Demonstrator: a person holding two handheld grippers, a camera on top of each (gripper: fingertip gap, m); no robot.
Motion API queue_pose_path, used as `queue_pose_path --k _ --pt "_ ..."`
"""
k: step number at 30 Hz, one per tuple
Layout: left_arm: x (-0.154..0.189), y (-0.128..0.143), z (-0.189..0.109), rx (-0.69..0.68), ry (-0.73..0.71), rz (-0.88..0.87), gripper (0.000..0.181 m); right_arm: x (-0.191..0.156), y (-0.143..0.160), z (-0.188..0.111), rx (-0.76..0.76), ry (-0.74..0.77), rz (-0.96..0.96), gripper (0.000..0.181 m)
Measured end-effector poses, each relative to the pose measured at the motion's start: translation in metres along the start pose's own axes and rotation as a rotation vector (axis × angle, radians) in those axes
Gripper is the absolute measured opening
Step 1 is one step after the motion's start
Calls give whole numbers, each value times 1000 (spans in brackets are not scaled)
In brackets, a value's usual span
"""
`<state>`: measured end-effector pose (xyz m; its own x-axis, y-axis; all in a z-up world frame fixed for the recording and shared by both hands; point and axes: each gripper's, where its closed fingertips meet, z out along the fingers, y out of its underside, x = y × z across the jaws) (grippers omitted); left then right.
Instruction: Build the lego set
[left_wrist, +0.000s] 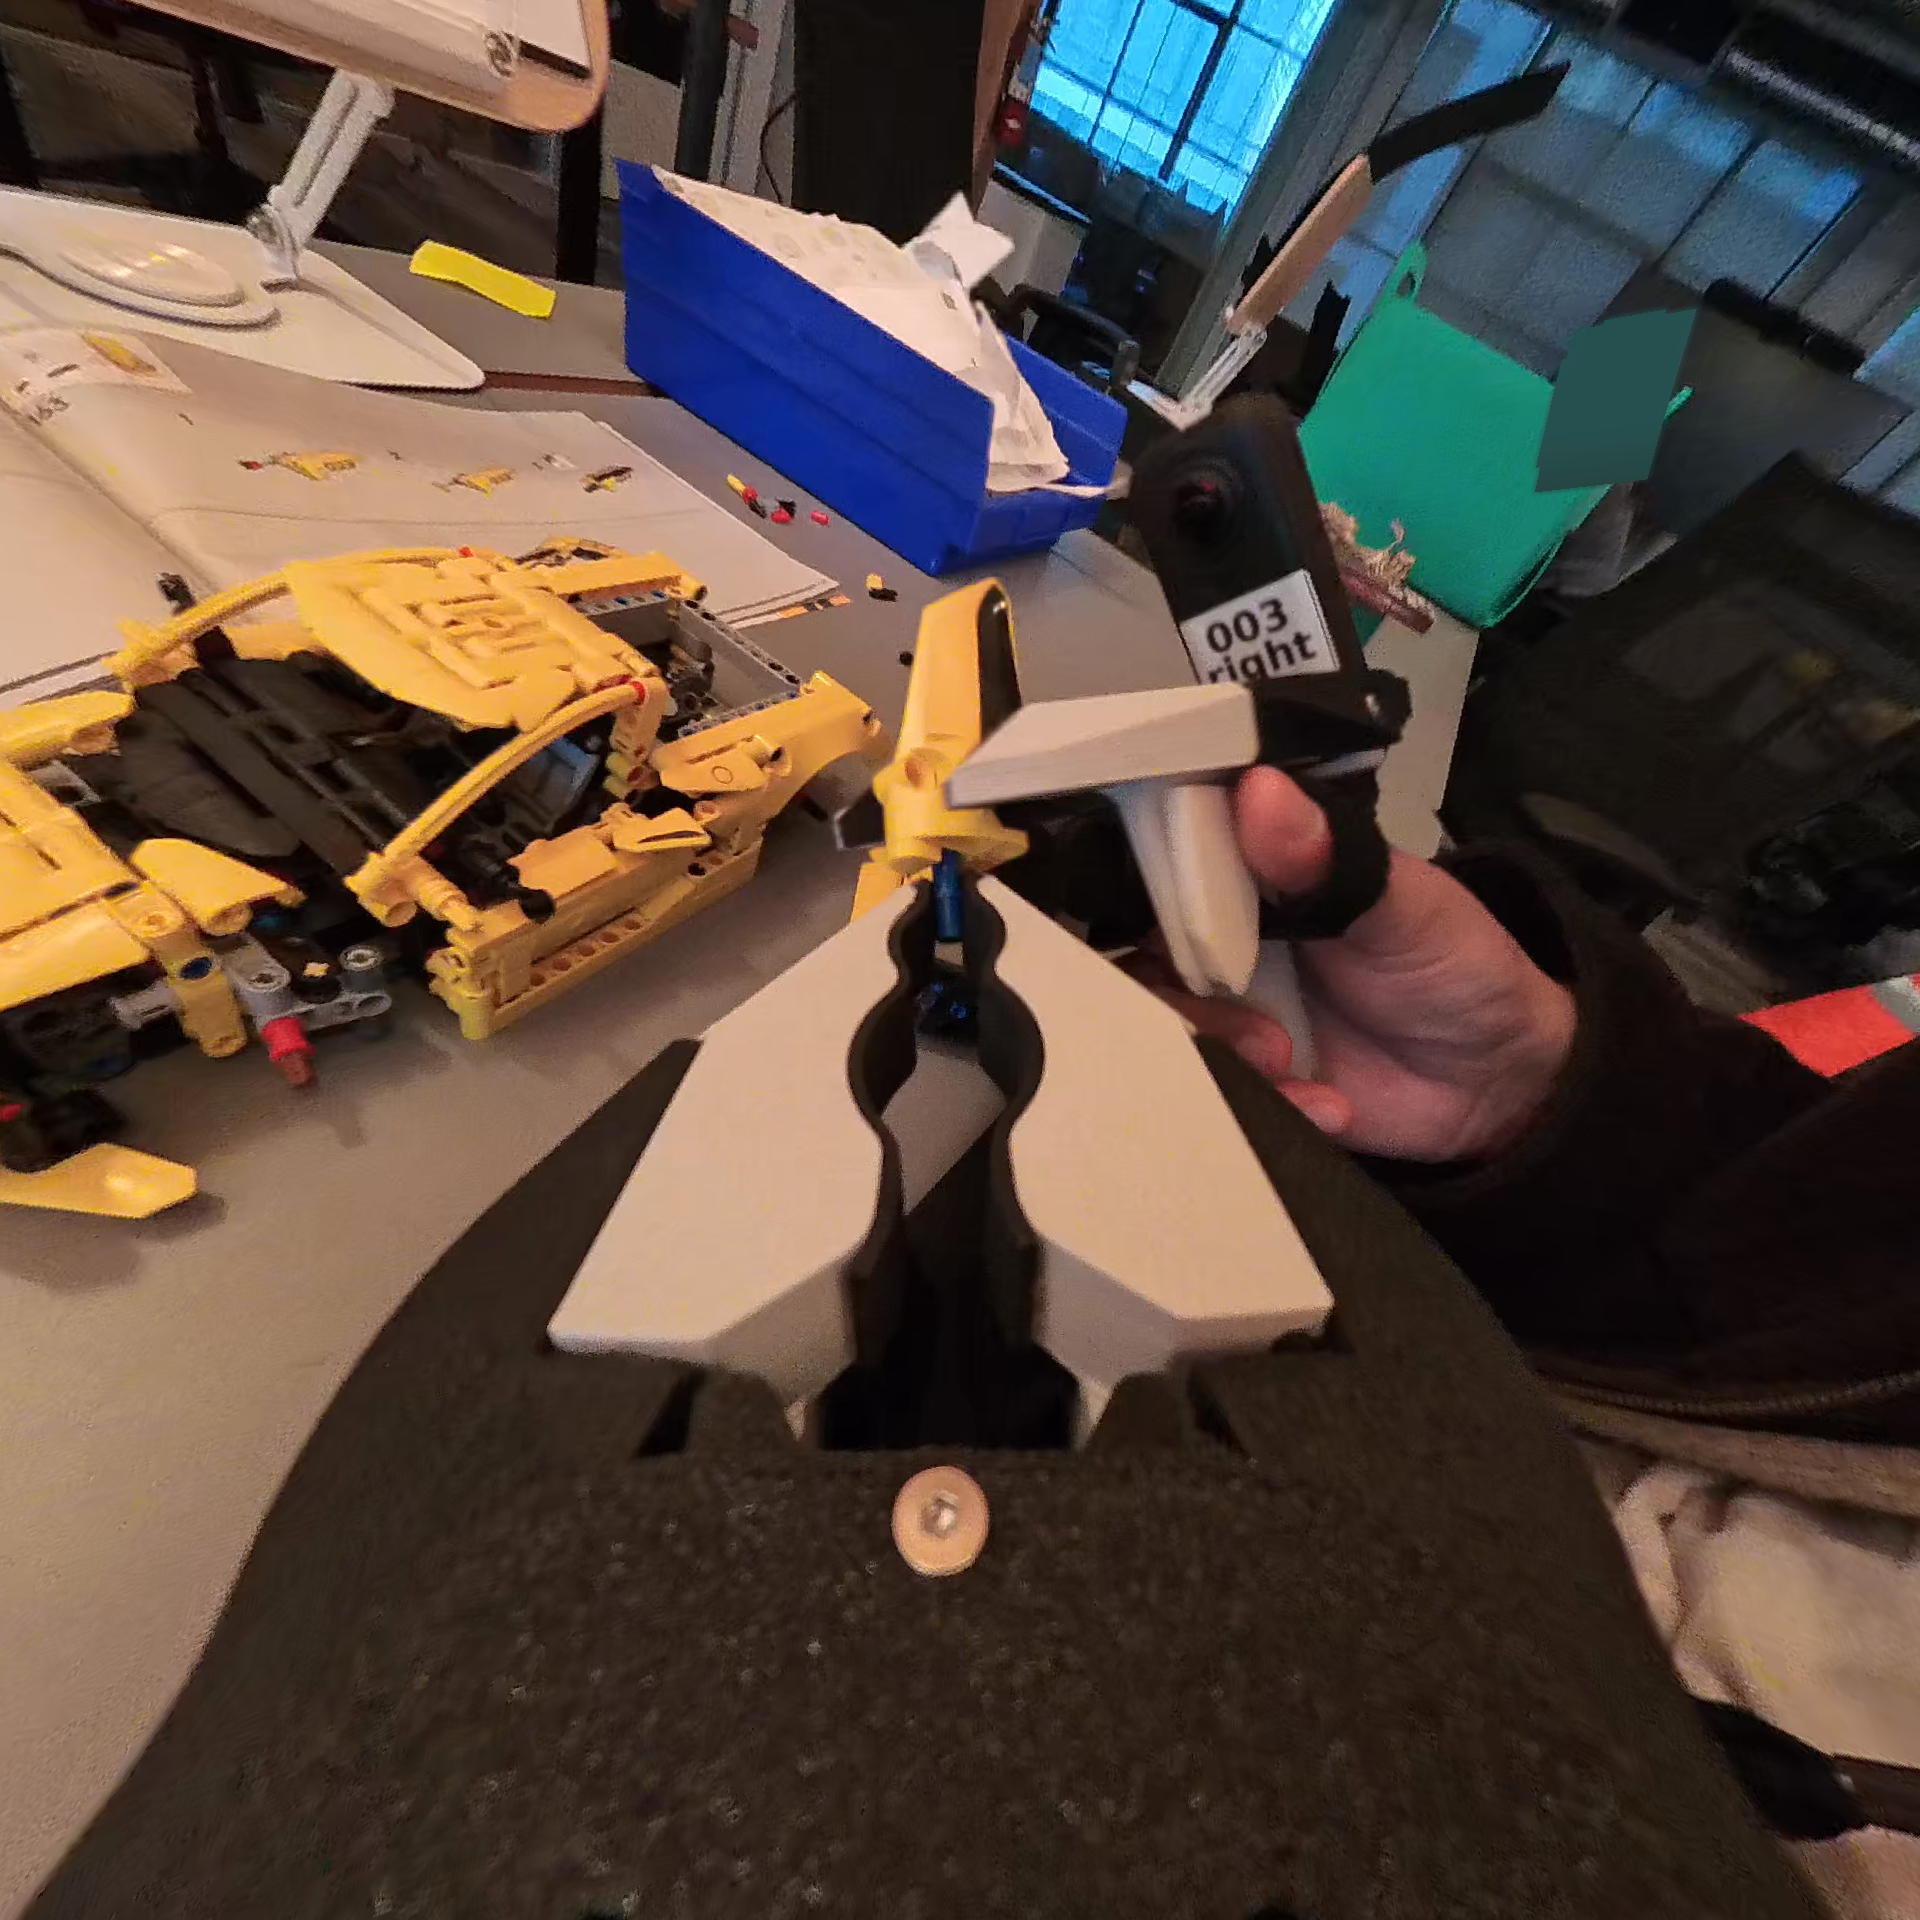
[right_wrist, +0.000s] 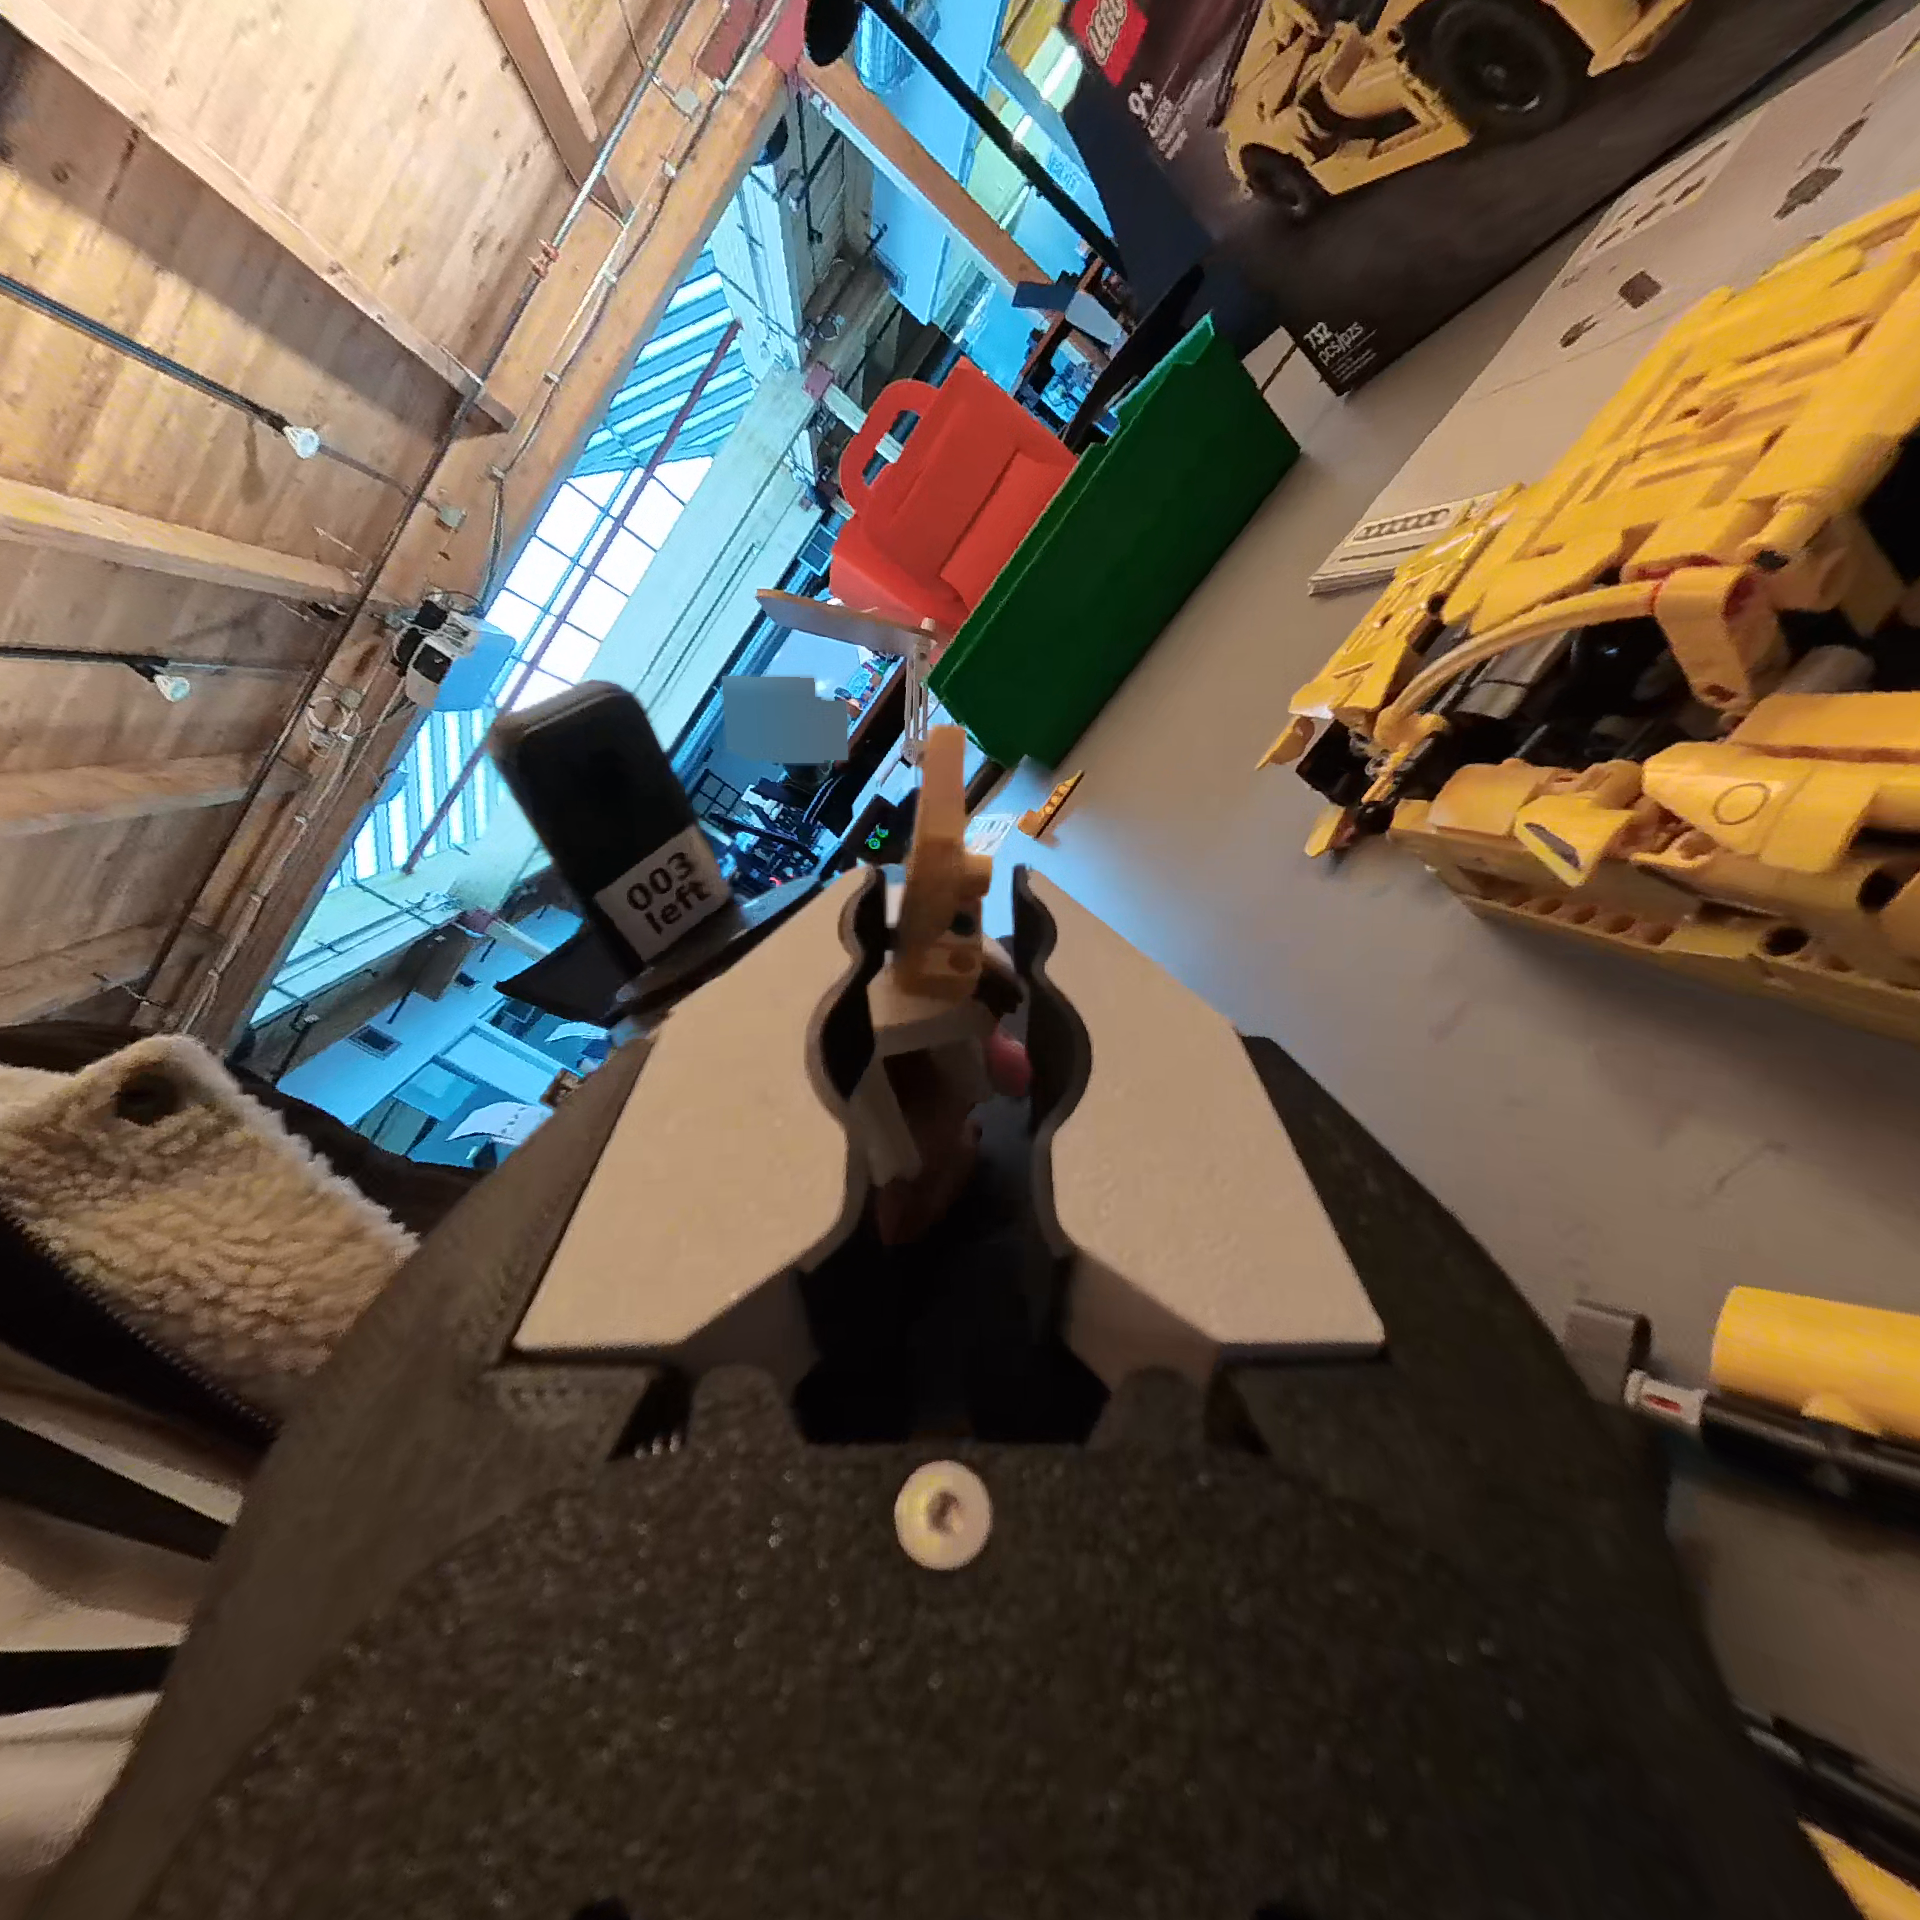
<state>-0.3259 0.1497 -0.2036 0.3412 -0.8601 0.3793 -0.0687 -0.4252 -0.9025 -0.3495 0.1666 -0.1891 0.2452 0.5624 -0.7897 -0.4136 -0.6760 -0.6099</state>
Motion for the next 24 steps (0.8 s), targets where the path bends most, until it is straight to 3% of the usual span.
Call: queue_pose_path --k 4,7,15,24 --pt "-7 -6 -4 45 17 -89 3 -1 -17 -10 100 -52 58 32" --pt "-7 -7 -6 58 29 -108 3 5 -25 -16 146 -62 124 26" --pt "-6 -7 -6 61 30 -104 3 0 -2 0 12 -22 4 24" --pt "-6 -8 -7 68 19 -89 3 3 0 0 -15 0 -13 33"
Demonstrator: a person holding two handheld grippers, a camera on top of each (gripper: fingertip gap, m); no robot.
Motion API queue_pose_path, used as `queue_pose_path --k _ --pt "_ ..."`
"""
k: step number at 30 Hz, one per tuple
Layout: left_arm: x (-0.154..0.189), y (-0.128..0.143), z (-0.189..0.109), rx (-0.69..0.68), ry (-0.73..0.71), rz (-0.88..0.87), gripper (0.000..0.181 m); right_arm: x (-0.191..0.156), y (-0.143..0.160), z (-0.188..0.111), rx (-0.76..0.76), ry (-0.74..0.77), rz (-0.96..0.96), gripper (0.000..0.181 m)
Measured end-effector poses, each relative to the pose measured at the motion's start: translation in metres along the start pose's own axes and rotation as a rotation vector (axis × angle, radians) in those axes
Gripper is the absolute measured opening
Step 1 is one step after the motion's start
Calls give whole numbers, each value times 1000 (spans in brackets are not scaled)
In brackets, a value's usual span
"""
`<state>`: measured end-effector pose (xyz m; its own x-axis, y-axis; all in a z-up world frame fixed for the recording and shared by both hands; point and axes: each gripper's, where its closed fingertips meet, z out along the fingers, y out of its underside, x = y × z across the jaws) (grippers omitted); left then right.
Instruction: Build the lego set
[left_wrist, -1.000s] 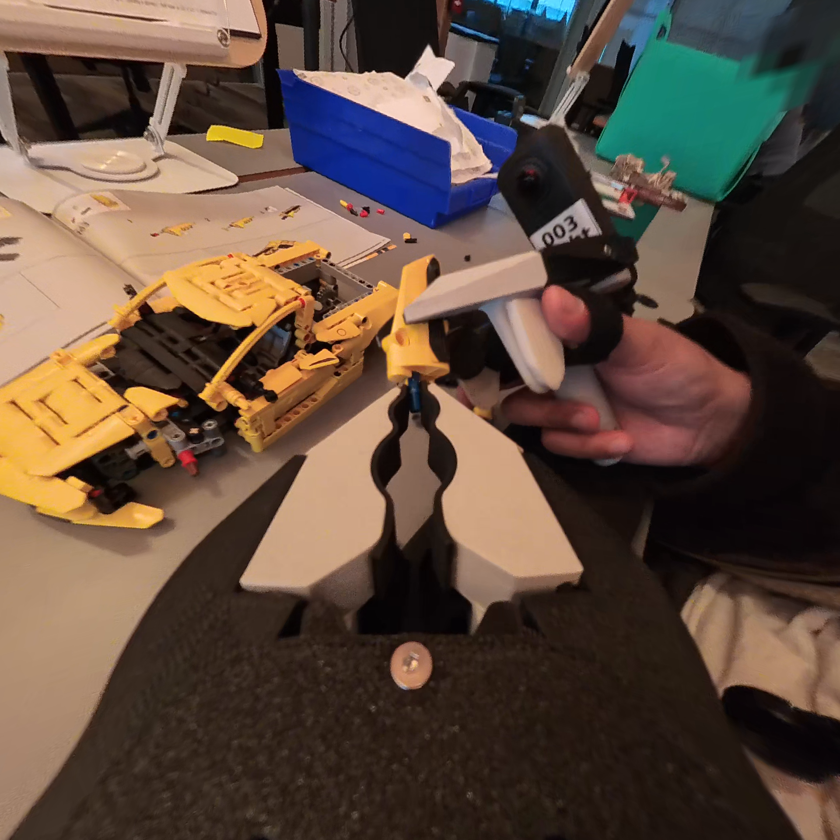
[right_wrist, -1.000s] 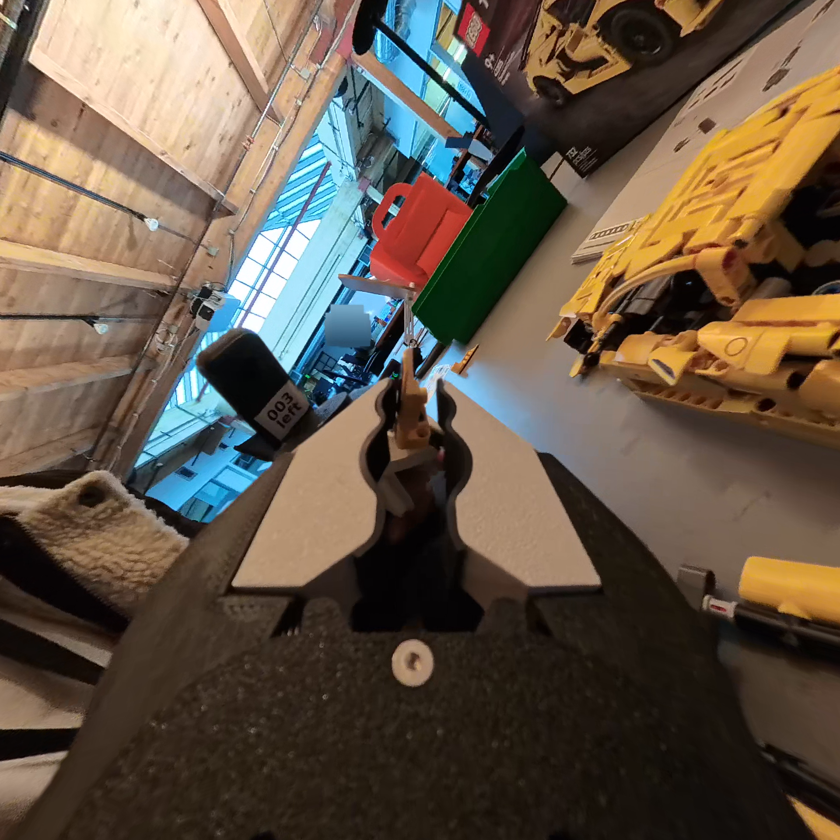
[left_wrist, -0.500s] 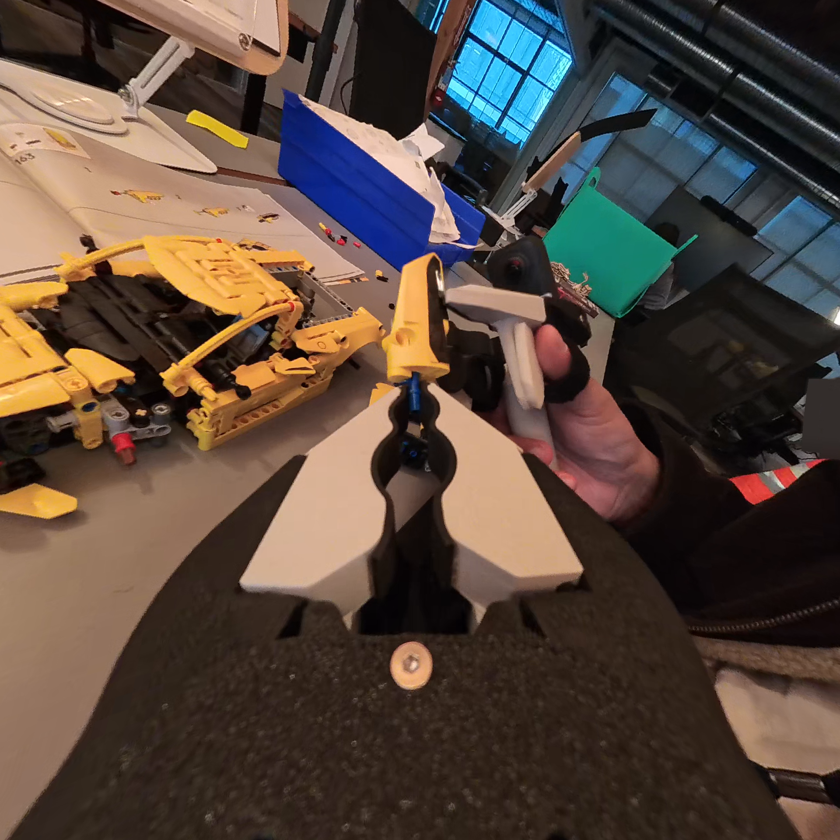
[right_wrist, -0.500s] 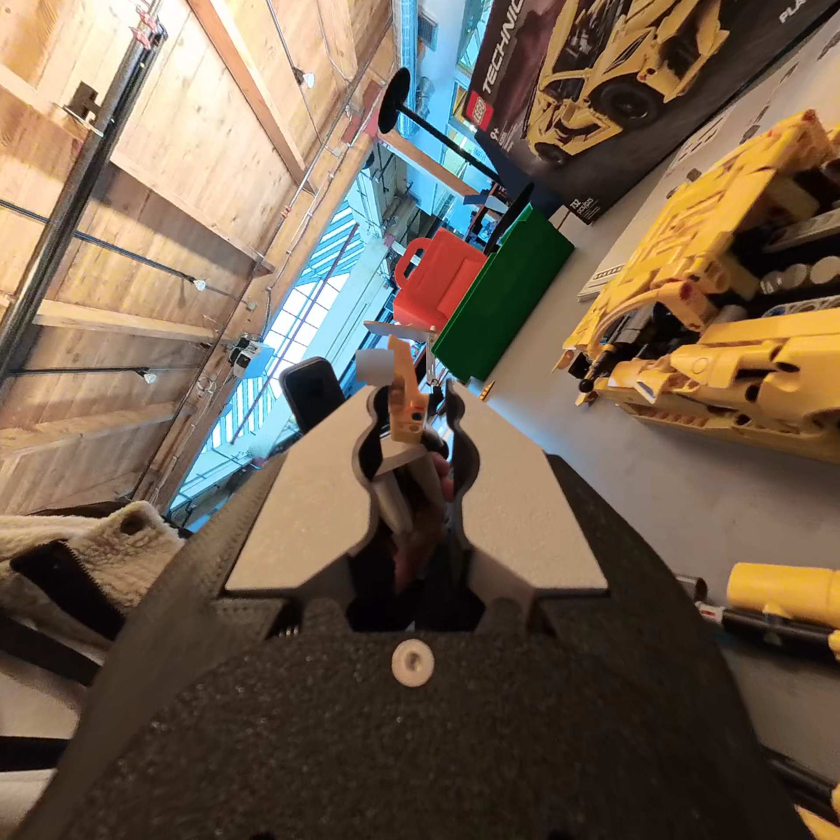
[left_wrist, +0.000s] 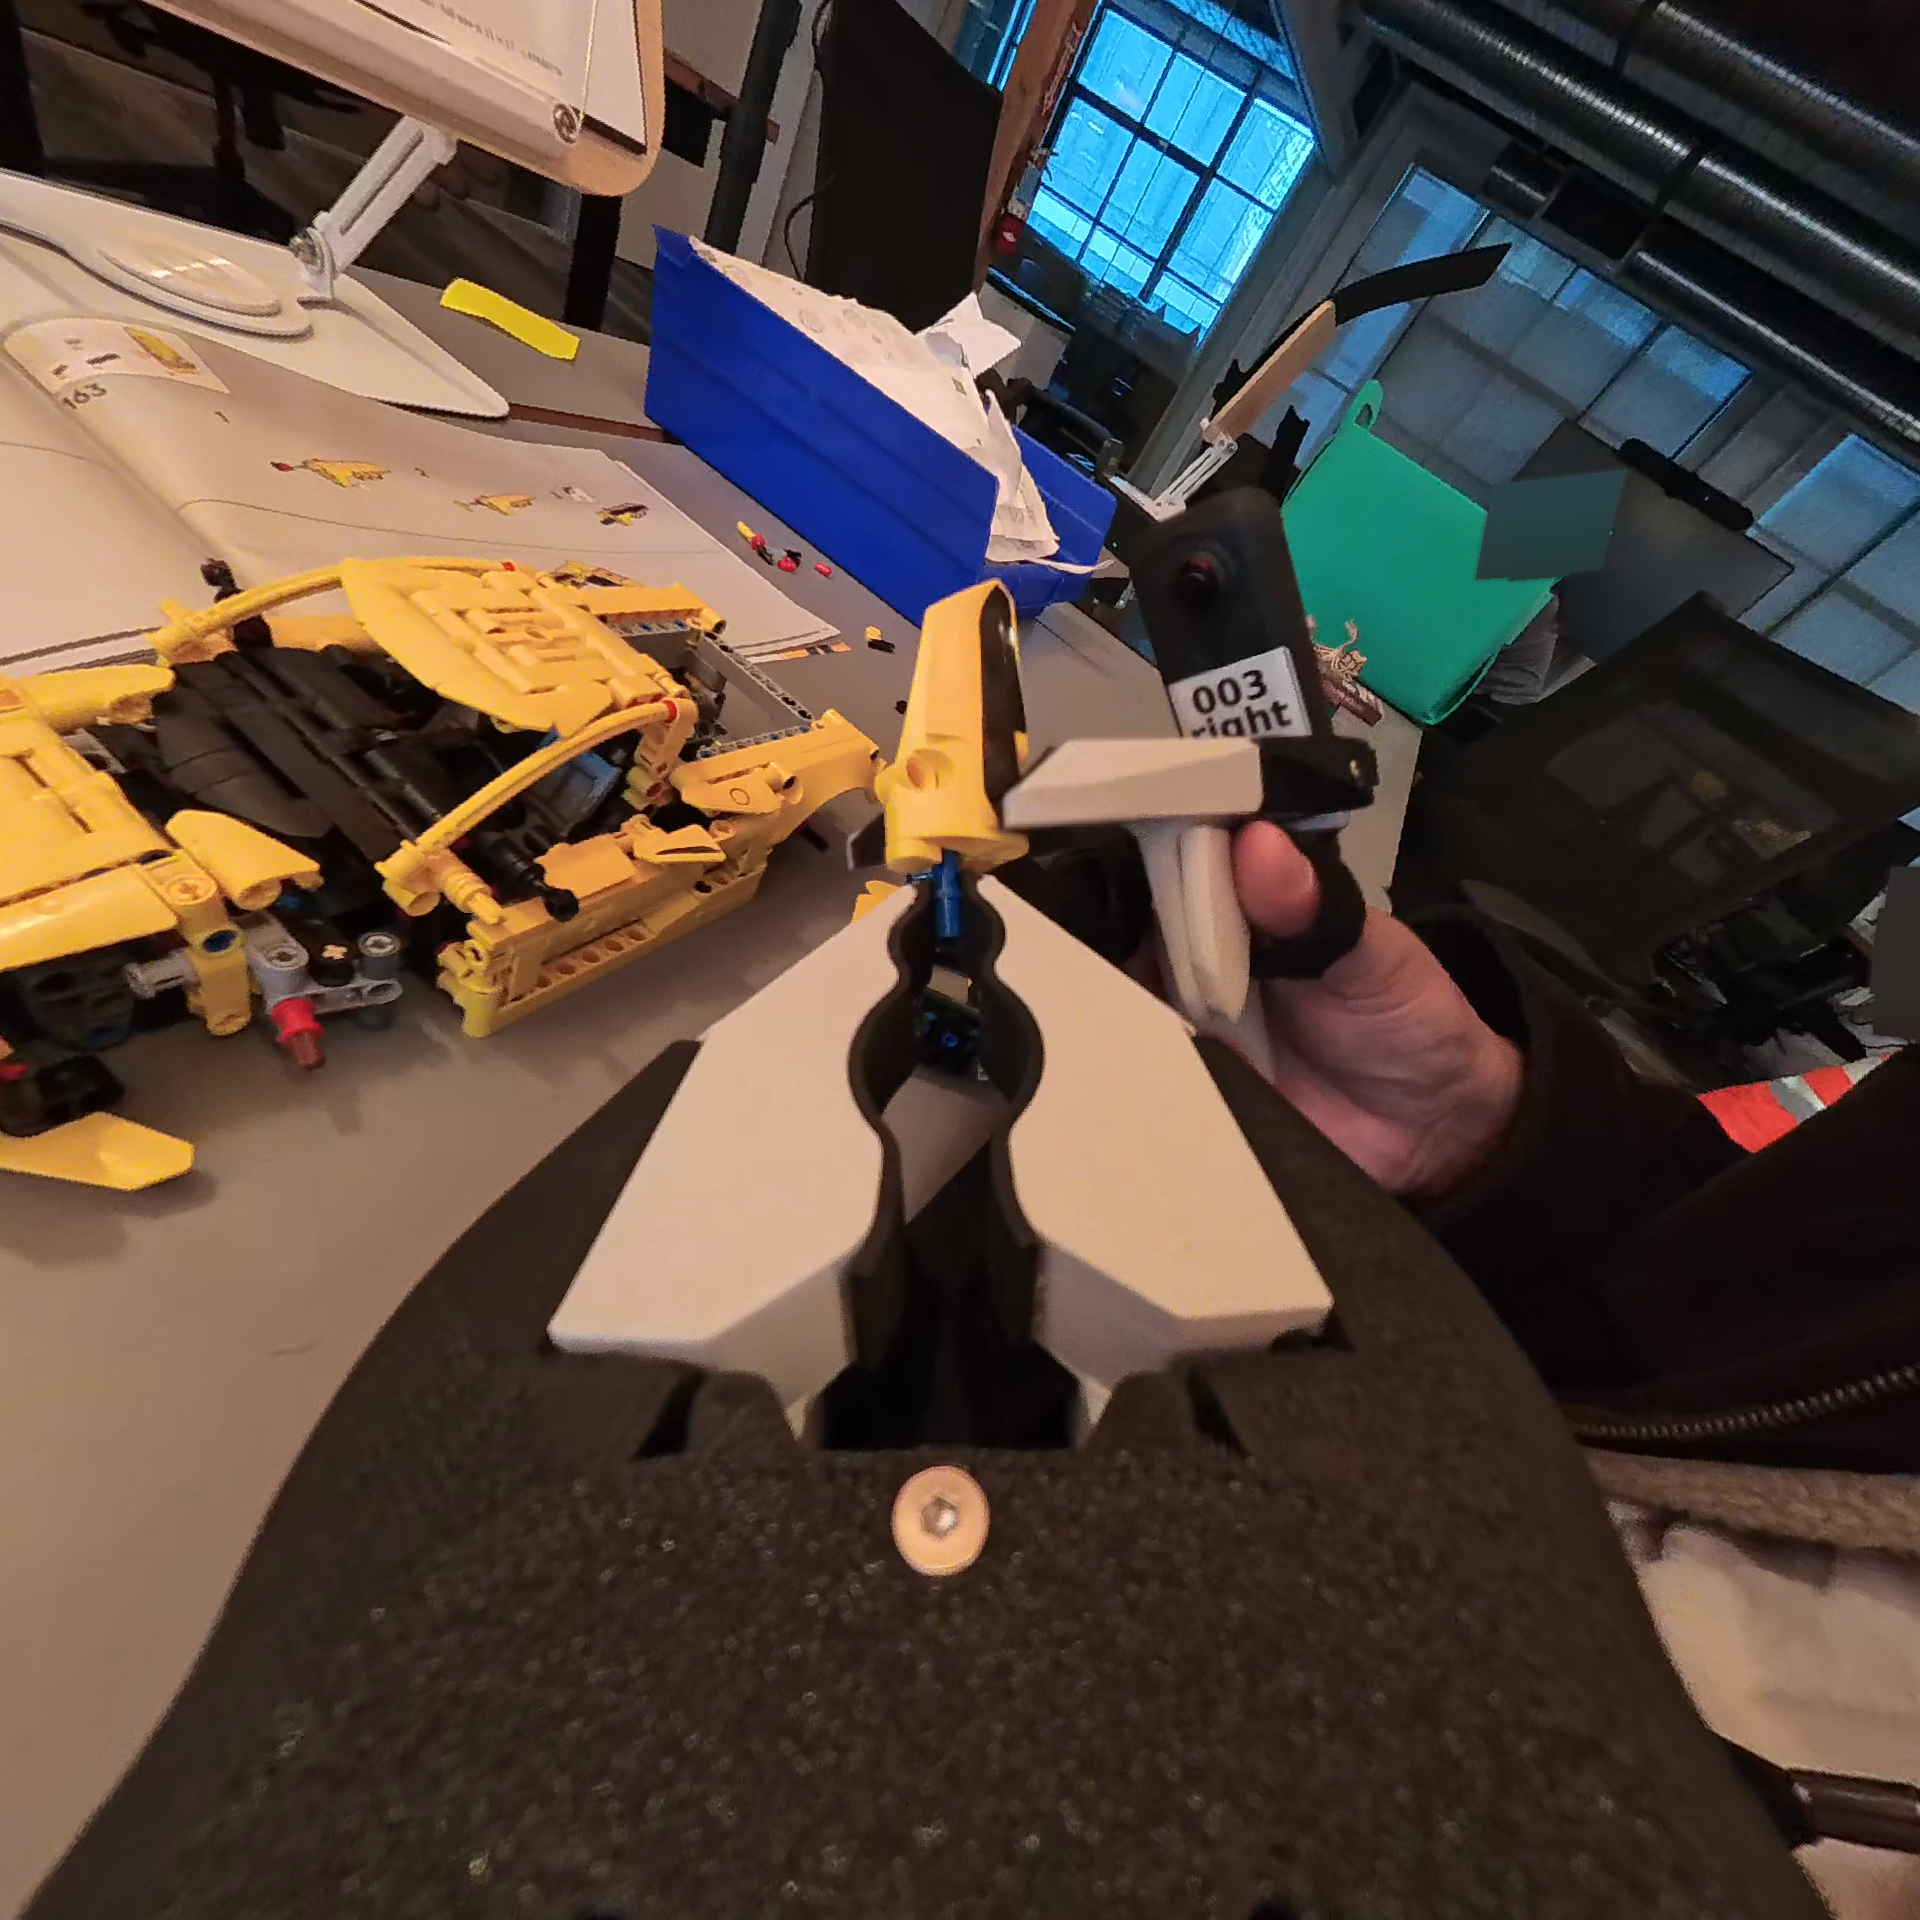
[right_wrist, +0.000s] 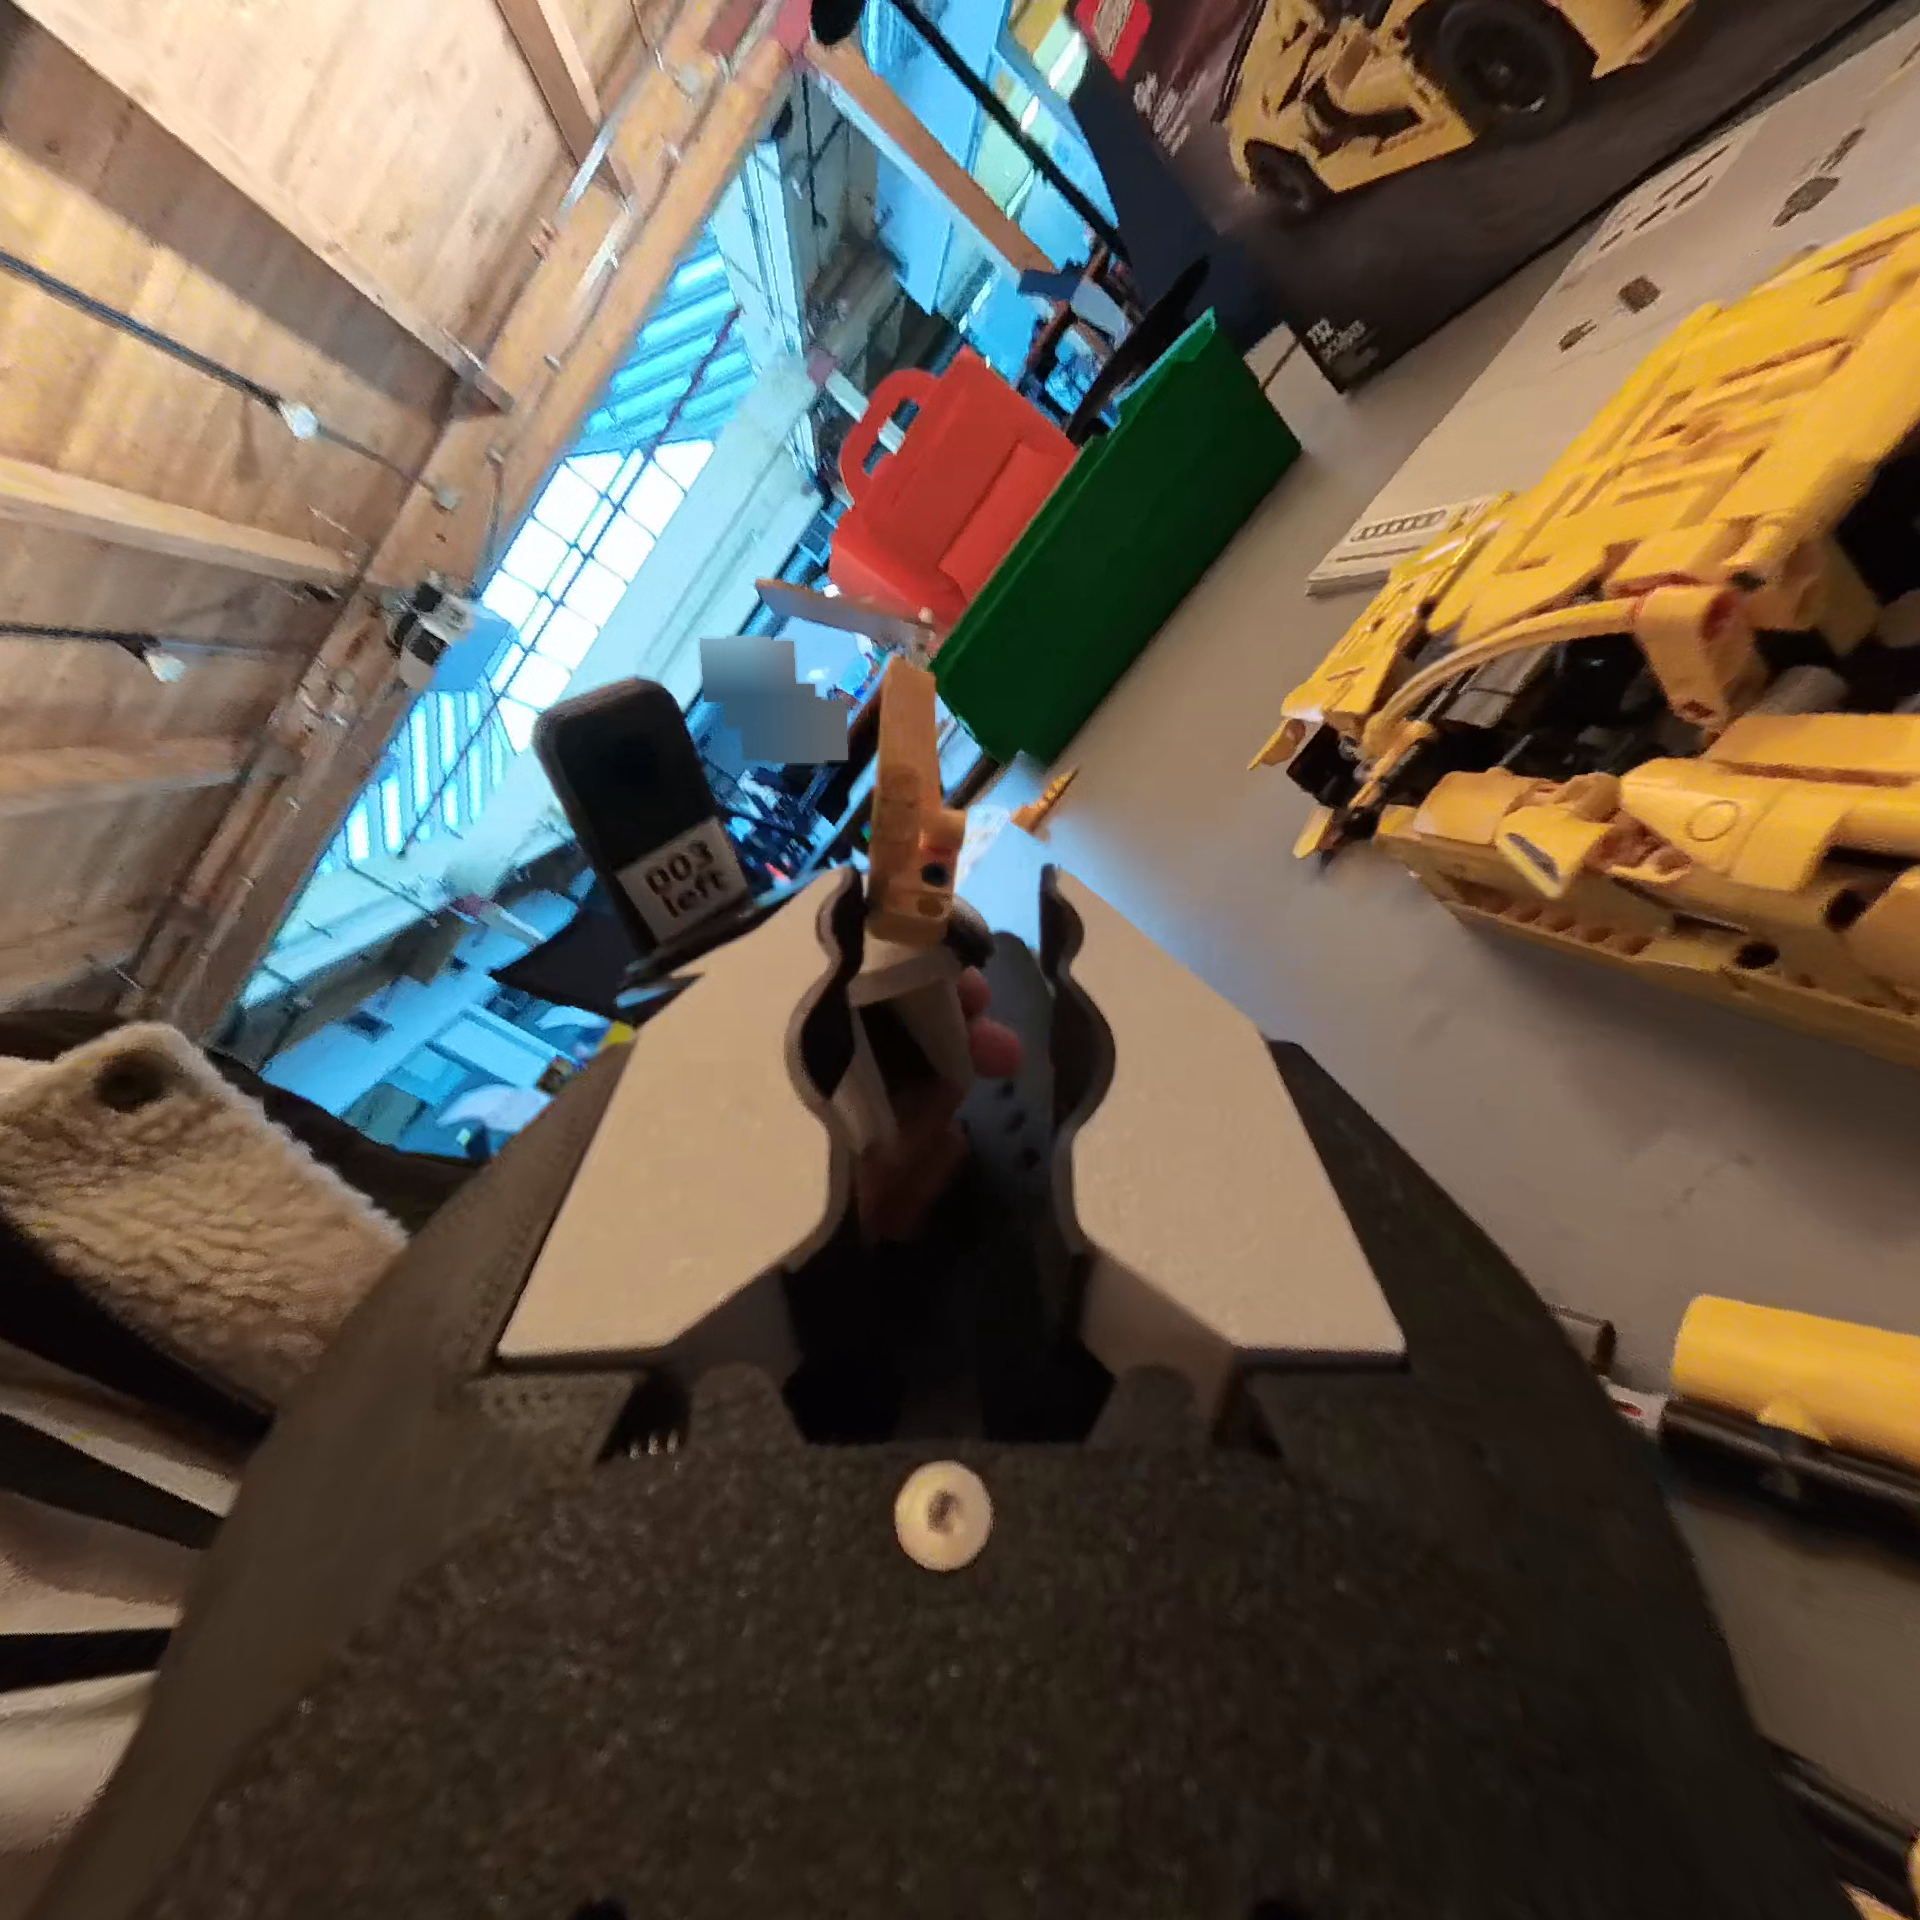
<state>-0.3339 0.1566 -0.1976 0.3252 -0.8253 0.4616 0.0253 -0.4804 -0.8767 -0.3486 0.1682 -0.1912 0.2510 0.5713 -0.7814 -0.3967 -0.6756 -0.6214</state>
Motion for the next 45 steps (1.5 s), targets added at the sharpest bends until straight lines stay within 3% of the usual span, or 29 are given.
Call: queue_pose_path --k 5,11,19,23,26,29,33,37,45 --pt "0 0 0 -3 -35 50 3 1 7 4 -48 29 -43 35" --pt "1 8 0 -73 -184 359 4 3 -2 -3 -10 14 -12 34" --pt "0 15 4 -119 -191 375 4 12 -23 -20 99 47 6 30" --pt "-3 13 3 -110 -211 377 4 10 2 -6 -57 82 -75 35" --pt "-9 16 1 -142 -302 515 4 15 0 -6 -53 139 -120 33" --pt "-7 19 2 -156 -342 617 4 18 -13 -14 25 95 -16 32" --pt "-7 19 2 -155 -313 568 4 15 -22 -20 77 72 -17 29" --pt "-7 14 0 -128 -285 506 4 14 1 -6 -60 100 -86 37" --pt "-5 19 3 -148 -279 530 4 17 -22 -20 77 73 3 30"
